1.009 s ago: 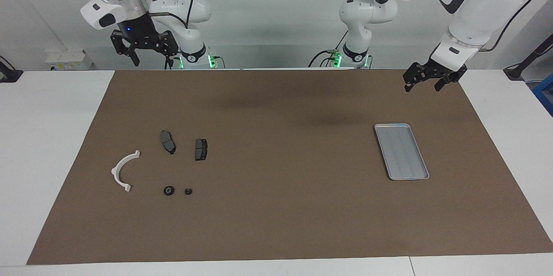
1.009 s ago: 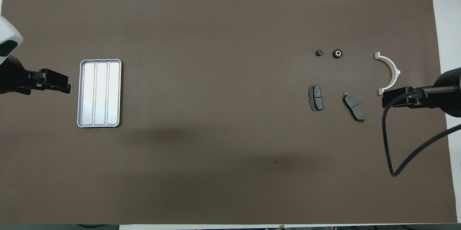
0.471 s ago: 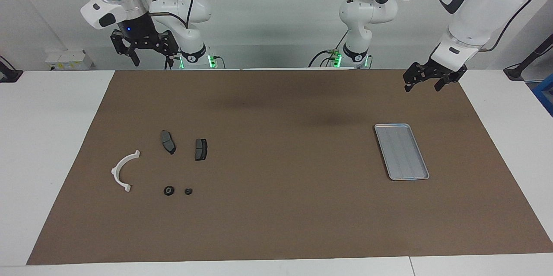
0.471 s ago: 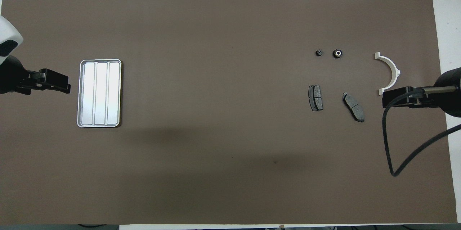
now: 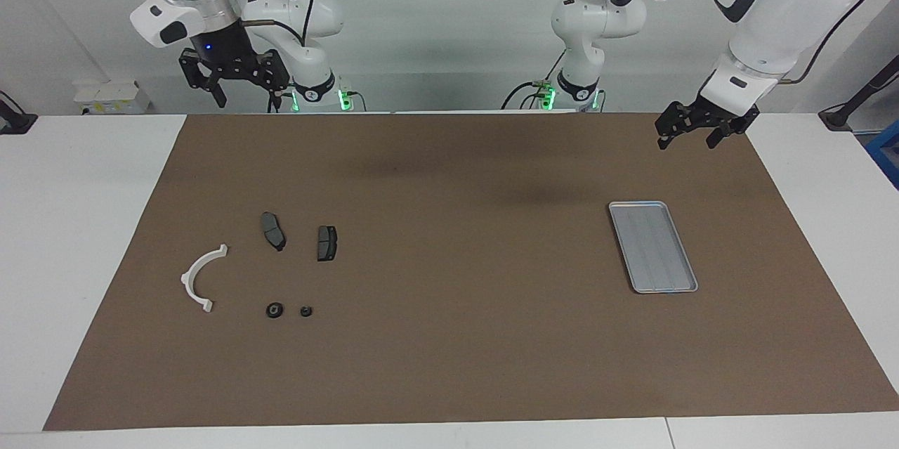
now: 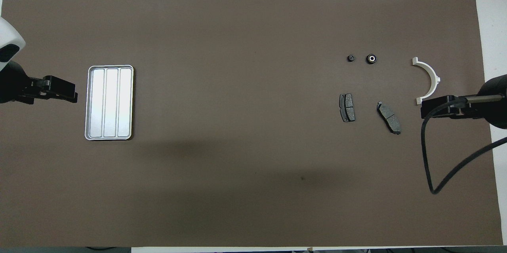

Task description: Pick bearing gear from pile to tray

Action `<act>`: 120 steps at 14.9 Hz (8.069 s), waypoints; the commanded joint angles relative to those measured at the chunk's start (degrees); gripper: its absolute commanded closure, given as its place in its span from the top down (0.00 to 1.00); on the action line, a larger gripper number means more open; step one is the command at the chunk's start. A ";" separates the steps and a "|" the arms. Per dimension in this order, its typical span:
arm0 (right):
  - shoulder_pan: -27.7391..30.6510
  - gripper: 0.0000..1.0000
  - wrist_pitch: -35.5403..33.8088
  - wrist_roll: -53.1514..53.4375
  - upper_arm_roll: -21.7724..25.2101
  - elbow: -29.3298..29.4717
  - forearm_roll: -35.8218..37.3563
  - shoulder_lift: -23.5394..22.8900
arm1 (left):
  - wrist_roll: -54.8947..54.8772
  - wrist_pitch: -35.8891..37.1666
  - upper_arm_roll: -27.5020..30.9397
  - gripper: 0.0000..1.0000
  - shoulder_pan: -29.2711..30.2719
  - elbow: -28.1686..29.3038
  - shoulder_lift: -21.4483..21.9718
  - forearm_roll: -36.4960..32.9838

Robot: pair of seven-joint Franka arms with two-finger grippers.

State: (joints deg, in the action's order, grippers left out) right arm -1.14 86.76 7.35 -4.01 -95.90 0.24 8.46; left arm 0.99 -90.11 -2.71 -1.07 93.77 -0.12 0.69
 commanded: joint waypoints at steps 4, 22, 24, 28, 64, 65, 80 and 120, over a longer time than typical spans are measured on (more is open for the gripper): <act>0.26 1.00 9.18 -1.02 0.05 -6.56 -1.39 -1.06 | -0.11 3.88 -0.19 1.00 -4.80 1.68 1.26 -0.60; -2.38 1.00 34.61 17.79 0.05 1.50 6.17 -35.16 | -9.60 -0.51 0.34 1.00 -3.77 0.97 1.61 0.89; -2.38 1.00 34.88 17.88 0.05 4.39 6.17 -39.37 | -9.08 -0.95 0.42 1.00 -3.68 1.15 1.61 0.98; -2.38 1.00 34.79 19.45 0.05 12.12 6.00 -46.24 | -8.64 -2.97 0.51 1.00 -3.59 1.41 1.61 1.24; -1.94 0.00 29.36 22.27 -0.03 17.50 4.59 -50.29 | -1.43 -9.91 0.78 1.00 0.01 1.41 1.61 1.06; -1.94 0.00 27.69 22.10 -0.12 17.94 4.77 -50.21 | -1.60 -9.91 0.86 1.00 0.01 1.67 1.70 1.06; -26.97 0.00 7.70 68.29 -3.46 29.29 -4.90 -37.98 | -0.72 -9.47 0.42 1.00 -0.95 4.14 2.93 1.07; -0.11 1.00 14.13 14.19 -2.76 19.27 7.04 -36.05 | 36.78 -19.13 0.78 1.00 -22.30 -13.86 -29.48 -1.83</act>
State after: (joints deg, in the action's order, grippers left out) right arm -3.48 98.07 23.66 -5.85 -72.97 5.10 -28.38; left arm 32.81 -109.40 -3.05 -19.89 87.56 -22.19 0.44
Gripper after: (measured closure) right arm 0.000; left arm 0.000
